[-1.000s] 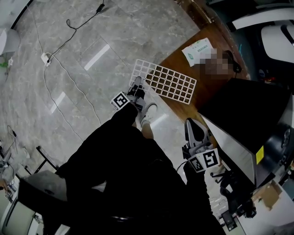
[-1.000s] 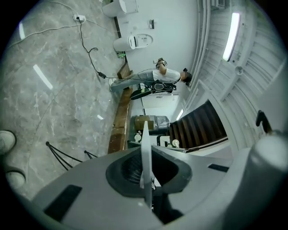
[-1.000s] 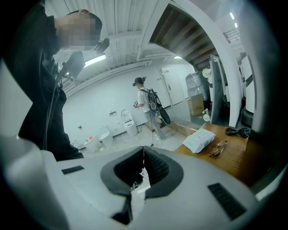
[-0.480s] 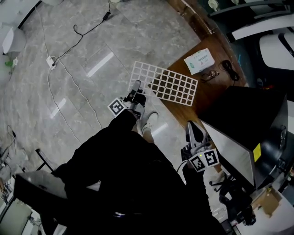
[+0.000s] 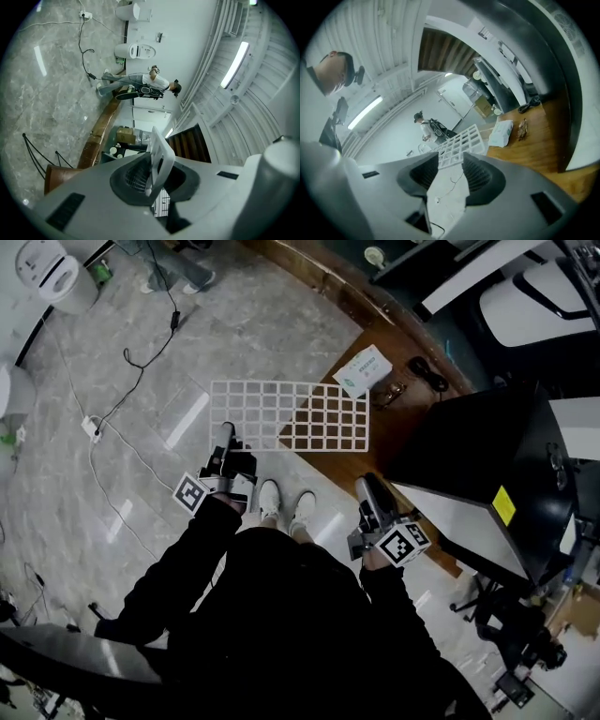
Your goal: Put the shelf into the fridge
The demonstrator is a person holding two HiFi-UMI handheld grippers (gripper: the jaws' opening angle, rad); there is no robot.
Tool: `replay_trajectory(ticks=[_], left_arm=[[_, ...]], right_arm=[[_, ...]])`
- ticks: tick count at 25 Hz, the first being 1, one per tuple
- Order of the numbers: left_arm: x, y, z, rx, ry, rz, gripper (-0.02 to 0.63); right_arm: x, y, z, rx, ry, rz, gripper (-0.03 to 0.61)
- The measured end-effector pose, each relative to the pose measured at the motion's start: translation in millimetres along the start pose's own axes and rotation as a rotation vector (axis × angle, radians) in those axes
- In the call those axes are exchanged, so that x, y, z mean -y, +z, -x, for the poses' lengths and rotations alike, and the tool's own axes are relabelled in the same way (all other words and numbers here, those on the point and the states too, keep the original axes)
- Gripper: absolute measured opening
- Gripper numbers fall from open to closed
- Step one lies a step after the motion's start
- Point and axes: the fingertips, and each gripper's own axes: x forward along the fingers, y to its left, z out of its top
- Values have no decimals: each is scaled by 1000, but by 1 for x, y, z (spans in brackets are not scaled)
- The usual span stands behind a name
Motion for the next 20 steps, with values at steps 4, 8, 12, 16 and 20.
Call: replay_trajectory(ticks=[4, 8, 12, 16, 20], left_arm=[[34, -6, 8, 12, -20, 15, 34], [59, -14, 10, -18, -32, 25, 34], [74, -24, 12, -71, -32, 32, 35], [81, -41, 11, -122, -34, 36, 35], [83, -50, 7, -167, -24, 31, 37]], right_arm=[[8, 10, -7, 101, 62, -245, 246], [22, 26, -18, 254, 83, -506, 267], [19, 39, -30, 347, 104, -641, 265], [22, 48, -17, 423, 60, -649, 85], [16, 53, 0, 509, 98, -710, 37]])
